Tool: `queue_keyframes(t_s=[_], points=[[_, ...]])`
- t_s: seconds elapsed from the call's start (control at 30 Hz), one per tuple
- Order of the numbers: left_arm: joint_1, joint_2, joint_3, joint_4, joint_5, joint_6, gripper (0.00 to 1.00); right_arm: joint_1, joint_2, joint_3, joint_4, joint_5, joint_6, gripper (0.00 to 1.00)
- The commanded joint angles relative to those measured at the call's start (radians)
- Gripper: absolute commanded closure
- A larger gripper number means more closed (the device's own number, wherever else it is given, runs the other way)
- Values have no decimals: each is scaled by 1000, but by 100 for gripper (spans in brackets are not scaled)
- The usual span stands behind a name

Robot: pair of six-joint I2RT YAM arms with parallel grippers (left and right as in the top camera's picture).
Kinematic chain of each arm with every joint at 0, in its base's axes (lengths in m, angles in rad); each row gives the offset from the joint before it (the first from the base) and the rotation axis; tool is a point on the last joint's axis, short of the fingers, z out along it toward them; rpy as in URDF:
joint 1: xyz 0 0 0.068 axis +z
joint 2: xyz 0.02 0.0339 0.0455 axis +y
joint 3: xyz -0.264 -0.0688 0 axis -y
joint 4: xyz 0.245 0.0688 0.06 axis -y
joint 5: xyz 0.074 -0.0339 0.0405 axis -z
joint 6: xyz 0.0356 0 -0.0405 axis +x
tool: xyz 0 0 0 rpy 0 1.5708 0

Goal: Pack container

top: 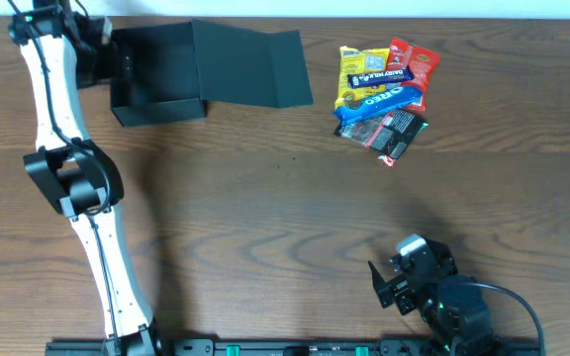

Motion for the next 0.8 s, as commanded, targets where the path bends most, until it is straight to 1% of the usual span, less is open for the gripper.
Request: queue_keyframes(t_s=[0.0,0.07,0.1,0.13,0.17,0.4,0.53,0.67,0.73,0.77], points=[[-5,53,-4,-5,29,2,5,-2,-5,-10,0,7,7,1],[-9,65,-4,-6,15,-16,0,-2,-5,-10,0,7,7,1],[-11,67,-4,-6,-3,-41,9,-2,-5,-10,0,7,7,1],[-12,67,-4,-6,-16,-58,14,-2,-5,-10,0,7,7,1],[-13,66,-4,-5,-27,-73,21,-2,-5,-10,0,7,7,1],[-23,22,-1,-17,-74,-193,47,-2,-5,-10,0,7,7,1],[-30,5,0,-34,-137,-269,62,-2,-5,-10,0,7,7,1],[-32,5,1,-69,-165,-330,83,-2,-5,-10,0,7,7,1],[-32,5,5,-92,-165,-393,94,-2,-5,-10,0,7,7,1],[-32,5,7,-106,-164,-435,94,-2,-5,-10,0,7,7,1]])
